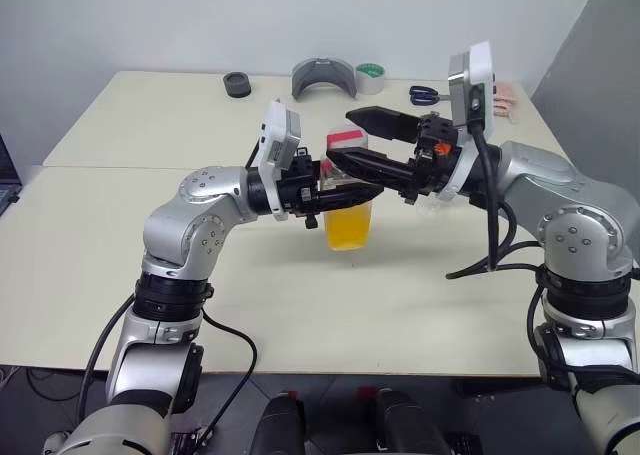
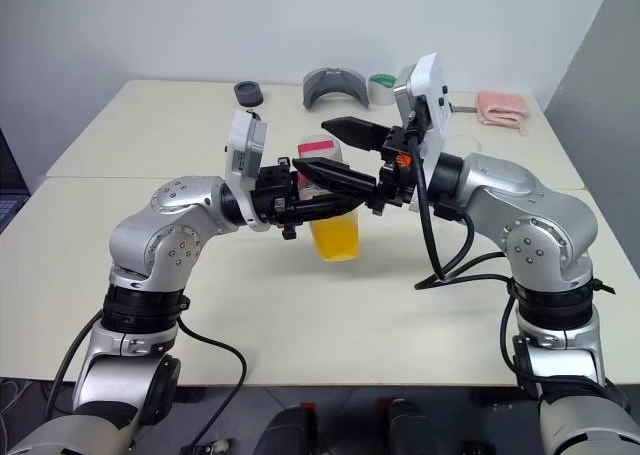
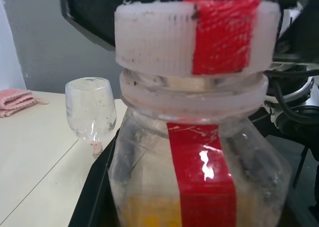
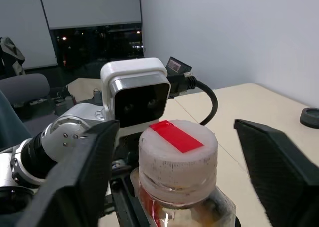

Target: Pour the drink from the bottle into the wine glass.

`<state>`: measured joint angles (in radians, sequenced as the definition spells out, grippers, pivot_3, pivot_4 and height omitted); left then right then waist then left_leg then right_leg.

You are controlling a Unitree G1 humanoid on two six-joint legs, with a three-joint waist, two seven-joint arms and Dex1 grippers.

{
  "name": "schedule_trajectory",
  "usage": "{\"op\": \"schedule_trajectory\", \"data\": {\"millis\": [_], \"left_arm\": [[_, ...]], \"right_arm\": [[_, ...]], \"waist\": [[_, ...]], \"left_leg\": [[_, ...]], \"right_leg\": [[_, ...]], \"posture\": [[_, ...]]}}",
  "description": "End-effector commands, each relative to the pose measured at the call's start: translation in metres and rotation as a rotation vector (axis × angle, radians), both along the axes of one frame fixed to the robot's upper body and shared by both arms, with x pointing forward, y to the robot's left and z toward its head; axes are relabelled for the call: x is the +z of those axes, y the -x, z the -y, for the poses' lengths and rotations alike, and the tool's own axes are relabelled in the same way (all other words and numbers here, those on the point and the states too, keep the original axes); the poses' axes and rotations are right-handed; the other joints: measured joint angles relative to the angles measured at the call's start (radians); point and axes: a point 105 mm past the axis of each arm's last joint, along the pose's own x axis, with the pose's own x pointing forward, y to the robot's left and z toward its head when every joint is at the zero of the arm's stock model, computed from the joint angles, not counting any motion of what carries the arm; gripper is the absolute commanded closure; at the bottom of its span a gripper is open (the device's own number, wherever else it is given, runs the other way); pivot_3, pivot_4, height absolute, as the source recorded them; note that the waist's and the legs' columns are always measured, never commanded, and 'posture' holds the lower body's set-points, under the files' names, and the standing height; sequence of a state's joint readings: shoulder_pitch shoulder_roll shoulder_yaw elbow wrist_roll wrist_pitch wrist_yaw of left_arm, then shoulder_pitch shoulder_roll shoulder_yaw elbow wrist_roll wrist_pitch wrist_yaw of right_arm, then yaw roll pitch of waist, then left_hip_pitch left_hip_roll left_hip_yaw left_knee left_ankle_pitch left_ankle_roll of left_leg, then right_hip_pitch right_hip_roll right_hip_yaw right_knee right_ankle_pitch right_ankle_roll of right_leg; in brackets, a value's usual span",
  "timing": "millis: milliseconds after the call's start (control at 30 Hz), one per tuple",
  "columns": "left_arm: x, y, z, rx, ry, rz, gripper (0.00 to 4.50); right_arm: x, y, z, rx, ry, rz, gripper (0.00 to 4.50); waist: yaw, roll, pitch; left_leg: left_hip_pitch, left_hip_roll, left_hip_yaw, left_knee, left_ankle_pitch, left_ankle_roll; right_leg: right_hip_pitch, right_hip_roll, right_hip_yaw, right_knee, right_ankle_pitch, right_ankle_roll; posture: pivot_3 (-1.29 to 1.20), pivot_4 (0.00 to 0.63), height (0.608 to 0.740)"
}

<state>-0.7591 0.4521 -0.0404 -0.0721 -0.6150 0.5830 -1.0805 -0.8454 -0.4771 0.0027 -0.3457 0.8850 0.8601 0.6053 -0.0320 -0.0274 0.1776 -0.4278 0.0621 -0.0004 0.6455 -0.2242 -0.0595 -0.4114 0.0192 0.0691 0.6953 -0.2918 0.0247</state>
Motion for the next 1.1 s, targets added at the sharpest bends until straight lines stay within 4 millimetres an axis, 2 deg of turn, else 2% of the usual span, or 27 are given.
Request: {"op": "schedule_trajectory", "data": {"millis": [33,100,167,333,400,667,800,967,1100], "left_arm": [[0.013,0.009,0.003,-0.030,0.013,0.061,2.68],[0.013,0.009,0.003,-0.030,0.013,0.061,2.68],[0.014,0.008,0.004,-0.031,0.014,0.061,2.68],[0.013,0.008,0.003,-0.033,0.014,0.059,2.68],[0.013,0.009,0.003,-0.033,0.014,0.058,2.68],[0.013,0.009,0.004,-0.034,0.015,0.056,2.68],[0.013,0.008,0.004,-0.033,0.016,0.057,2.68],[0.011,0.009,0.001,-0.027,0.015,0.054,2.68],[0.011,0.009,0.000,-0.024,0.015,0.051,2.68]], "right_arm": [[0.010,0.007,-0.001,0.027,-0.008,0.059,2.00],[0.009,0.007,-0.001,0.029,0.000,0.063,2.68],[0.009,0.007,-0.001,0.027,0.002,0.067,2.69],[0.042,0.001,0.007,-0.019,-0.149,0.127,2.69],[0.049,0.001,0.009,-0.028,-0.171,0.147,2.69],[0.052,0.003,0.015,-0.042,-0.188,0.164,2.69],[0.035,0.002,0.032,-0.111,-0.130,0.136,2.69],[-0.004,0.012,0.075,-0.260,-0.031,0.068,2.69],[-0.044,0.023,0.094,-0.417,-0.002,-0.029,2.69]], "waist": [[0.000,0.000,0.000],[0.000,0.000,0.000],[0.000,0.000,0.000],[-0.002,0.000,0.000],[-0.002,0.000,0.000],[0.001,0.000,0.000],[0.003,0.000,0.000],[0.007,0.000,0.000],[0.003,0.000,0.000]], "left_leg": [[0.000,0.000,0.000,0.000,0.000,0.000],[0.000,0.000,0.000,0.000,0.000,0.000],[0.000,0.000,0.000,0.000,0.000,0.000],[0.000,0.000,0.000,0.000,0.000,0.000],[0.000,0.000,0.000,0.000,0.000,0.000],[0.000,0.000,0.000,0.000,0.000,0.000],[0.000,0.000,0.000,0.000,0.000,0.000],[-0.002,-0.001,-0.001,0.000,0.000,0.000],[-0.002,-0.001,-0.001,0.000,0.000,0.000]], "right_leg": [[0.000,0.000,0.000,0.000,0.000,0.000],[0.000,0.000,0.000,0.000,0.000,0.000],[0.000,0.000,0.000,0.000,0.000,0.000],[0.000,0.000,0.000,0.000,0.000,0.000],[0.000,0.000,0.000,0.000,0.000,0.000],[0.000,-0.001,0.000,0.000,0.000,0.000],[0.000,0.000,0.000,0.000,0.000,0.000],[0.000,-0.001,0.000,-0.003,0.000,0.000],[0.000,-0.001,0.000,-0.003,0.000,0.000]], "posture": [[0.00,0.150,0.740],[0.00,0.150,0.740],[0.00,0.150,0.740],[0.00,0.150,0.740],[0.00,0.150,0.740],[0.00,0.150,0.740],[0.00,0.150,0.740],[0.00,0.150,0.740],[0.00,0.150,0.740]]}}
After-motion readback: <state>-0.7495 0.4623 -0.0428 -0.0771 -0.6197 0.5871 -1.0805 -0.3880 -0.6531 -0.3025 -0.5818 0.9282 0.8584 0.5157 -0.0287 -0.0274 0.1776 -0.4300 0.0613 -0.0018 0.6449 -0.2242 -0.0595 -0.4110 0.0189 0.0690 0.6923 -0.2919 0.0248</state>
